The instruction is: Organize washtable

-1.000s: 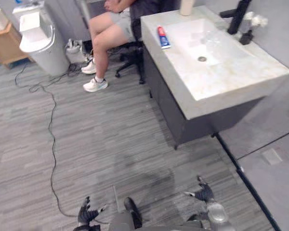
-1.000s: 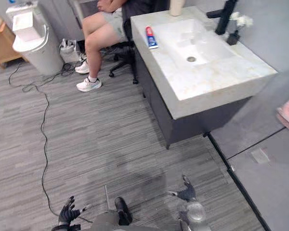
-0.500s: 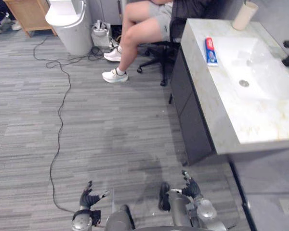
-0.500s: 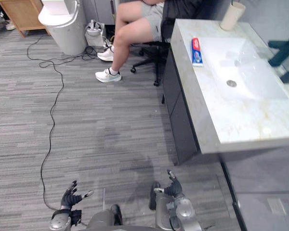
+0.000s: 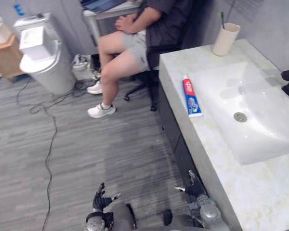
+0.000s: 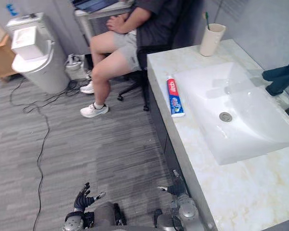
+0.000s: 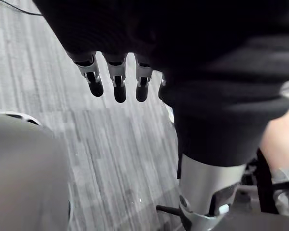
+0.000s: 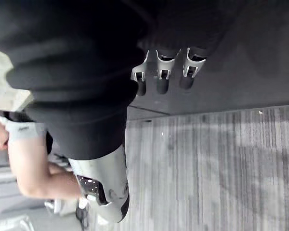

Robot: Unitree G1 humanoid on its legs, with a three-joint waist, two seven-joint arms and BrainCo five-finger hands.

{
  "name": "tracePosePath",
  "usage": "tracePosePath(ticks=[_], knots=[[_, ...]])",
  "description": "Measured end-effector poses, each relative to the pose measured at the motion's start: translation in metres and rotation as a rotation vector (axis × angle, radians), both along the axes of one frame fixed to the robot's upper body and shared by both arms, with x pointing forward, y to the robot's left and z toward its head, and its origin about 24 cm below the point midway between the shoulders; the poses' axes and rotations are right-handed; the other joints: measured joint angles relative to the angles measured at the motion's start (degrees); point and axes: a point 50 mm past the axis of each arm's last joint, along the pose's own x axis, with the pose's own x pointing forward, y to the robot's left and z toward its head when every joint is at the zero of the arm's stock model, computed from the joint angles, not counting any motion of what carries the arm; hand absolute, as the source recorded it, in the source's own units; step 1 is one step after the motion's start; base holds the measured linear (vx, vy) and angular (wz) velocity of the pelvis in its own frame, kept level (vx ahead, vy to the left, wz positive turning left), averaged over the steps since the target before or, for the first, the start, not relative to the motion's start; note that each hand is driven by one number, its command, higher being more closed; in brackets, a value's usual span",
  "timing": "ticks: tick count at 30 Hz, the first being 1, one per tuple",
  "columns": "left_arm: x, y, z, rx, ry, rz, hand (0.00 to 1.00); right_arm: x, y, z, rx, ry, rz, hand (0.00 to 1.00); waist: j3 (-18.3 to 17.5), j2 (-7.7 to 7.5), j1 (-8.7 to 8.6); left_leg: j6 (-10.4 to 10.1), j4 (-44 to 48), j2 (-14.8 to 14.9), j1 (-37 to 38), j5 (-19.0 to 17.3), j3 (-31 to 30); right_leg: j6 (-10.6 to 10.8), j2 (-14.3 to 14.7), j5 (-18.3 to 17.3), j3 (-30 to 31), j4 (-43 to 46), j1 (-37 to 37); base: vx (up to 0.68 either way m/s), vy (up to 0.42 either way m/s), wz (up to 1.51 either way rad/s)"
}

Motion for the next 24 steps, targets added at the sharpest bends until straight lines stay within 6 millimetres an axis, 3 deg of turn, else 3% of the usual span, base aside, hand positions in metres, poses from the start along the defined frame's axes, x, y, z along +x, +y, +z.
tracePosePath(ticks=[2,3,4,5,6,8,10,11,12,13,15,16,17,19,20,22,24], knots=[[0.000,-0.002,0.000,-0.006,-0.002,0.004,0.00,-0.003,-0.003,-0.002,-0.006,0.010,-0.006,0.00,-0.45,0.85,0.36,-0.29,-9.03,-0.17,-0.55,3.53,-5.39,2.34,-0.43,-2.23,3.32,0.05,1.32,0.43,0.409,-1.37],[-0.001,-0.007,-0.001,-0.017,0.002,0.003,0.00,-0.013,-0.008,-0.005,-0.019,0.033,-0.015,0.00,-1.66,2.70,0.39,-0.72,-11.56,1.73,-0.72,4.04,-8.05,4.20,0.04,-5.03,6.19,0.91,1.72,0.51,0.575,-1.49],[-0.003,-0.008,-0.002,-0.023,0.010,0.013,0.00,-0.019,-0.012,-0.009,-0.029,0.060,-0.023,0.00,-2.69,3.11,0.41,-2.47,-9.01,2.22,-0.75,9.56,-7.71,5.84,-0.39,-7.63,8.75,2.59,1.74,0.43,0.495,-1.52],[-0.003,-0.008,-0.002,-0.022,0.010,0.016,0.00,-0.023,-0.010,-0.011,-0.023,0.075,-0.028,0.00,-3.18,2.13,0.29,-1.91,-7.71,1.69,-0.66,10.59,-6.92,6.29,-1.35,-7.99,9.82,3.65,1.19,0.38,0.457,-1.50],[-0.003,0.001,-0.001,0.011,0.009,0.013,0.00,-0.030,-0.001,-0.015,0.000,0.095,-0.028,0.00,-4.72,-0.59,0.54,-1.40,-7.58,0.87,0.57,10.33,-2.72,6.55,-3.41,-8.01,11.13,7.17,-0.94,0.33,0.412,-1.45],[0.000,0.013,0.002,0.049,0.003,0.001,0.00,-0.035,0.006,-0.017,0.022,0.109,-0.031,0.00,-5.61,-2.46,0.05,0.76,-8.85,0.62,3.73,10.71,2.94,8.78,-5.13,-6.65,8.91,12.93,-5.17,0.32,0.408,-1.50],[0.001,0.021,0.004,0.075,0.001,-0.002,0.00,-0.035,0.007,-0.019,0.022,0.122,-0.025,0.00,-6.36,-3.53,0.19,3.10,-10.62,0.76,8.27,9.80,9.42,9.41,-7.74,-4.94,0.57,18.13,-8.59,0.18,0.247,-1.58],[0.000,0.025,0.005,0.086,0.002,0.000,0.00,-0.032,0.006,-0.020,0.018,0.127,-0.020,0.00,-6.32,-3.36,0.08,3.75,-12.27,1.04,11.35,9.41,13.99,9.53,-9.72,-4.93,-9.05,20.37,-10.54,0.14,0.195,-1.67],[0.001,0.029,0.006,0.097,0.003,-0.002,0.00,-0.027,0.007,-0.020,0.016,0.122,-0.014,0.00,-6.27,-2.89,-0.33,4.07,-13.72,1.31,13.29,9.20,17.17,9.35,-10.09,-5.19,-16.73,20.36,-11.55,0.12,0.170,-1.58],[0.001,0.030,0.006,0.101,0.003,-0.003,0.00,-0.025,0.007,-0.020,0.016,0.123,-0.011,0.00,-6.11,-2.60,-0.59,4.07,-14.53,1.45,14.14,9.20,18.51,9.33,-10.05,-5.20,-19.84,19.77,-11.78,0.10,0.119,-1.38],[0.008,0.032,0.007,0.105,0.000,-0.011,0.00,-0.018,0.000,-0.021,-0.003,0.125,-0.010,0.00,-5.65,-1.24,-1.46,4.43,-16.54,1.62,16.30,8.61,21.98,7.72,-6.93,-5.81,-30.26,16.02,-13.86,0.11,0.050,-1.02],[0.011,0.031,0.007,0.103,-0.003,-0.017,0.00,-0.019,-0.003,-0.022,-0.006,0.133,-0.024,0.00,-5.53,-1.05,-1.72,4.24,-15.88,1.63,16.32,8.25,22.35,6.81,-6.00,-5.57,-30.88,14.49,-14.41,0.17,-0.029,-0.39],[0.016,0.027,0.007,0.091,-0.006,-0.042,0.00,-0.027,-0.015,-0.026,-0.027,0.168,-0.059,0.00,-5.17,-0.78,-2.84,3.41,-11.47,2.29,16.39,6.19,22.35,3.00,-5.06,-3.90,-30.42,13.27,-13.52,0.16,-0.042,-0.33],[0.015,0.020,0.005,0.067,-0.004,-0.053,0.00,-0.034,-0.026,-0.028,-0.037,0.191,-0.091,0.00,-4.44,0.68,-2.97,2.64,-5.48,4.47,16.20,3.95,21.81,2.71,-3.93,-4.65,-28.77,13.13,-12.38,0.16,-0.085,-0.62],[0.013,0.018,0.003,0.054,0.003,-0.055,0.00,-0.033,-0.030,-0.027,-0.036,0.187,-0.113,0.00,-4.06,1.76,-2.95,2.41,3.04,7.69,14.02,1.98,21.50,2.46,-2.36,-5.06,-26.85,12.74,-11.48,0.15,-0.114,-0.76],[0.007,0.018,0.002,0.048,0.013,-0.052,0.00,-0.033,-0.031,-0.028,-0.029,0.189,-0.120,0.00,-3.16,2.06,-2.04,3.00,18.90,12.73,9.27,2.15,16.83,1.27,0.50,-5.52,-22.80,11.61,-8.52,0.17,-0.107,-0.94],[0.005,0.015,0.000,0.034,0.024,-0.043,0.00,-0.035,-0.026,-0.030,-0.005,0.204,-0.111,0.00,-2.75,1.36,-0.99,2.03,22.51,12.26,7.68,0.02,11.46,0.92,0.94,-5.74,-19.80,11.44,-7.10,0.16,0.001,-0.97]])
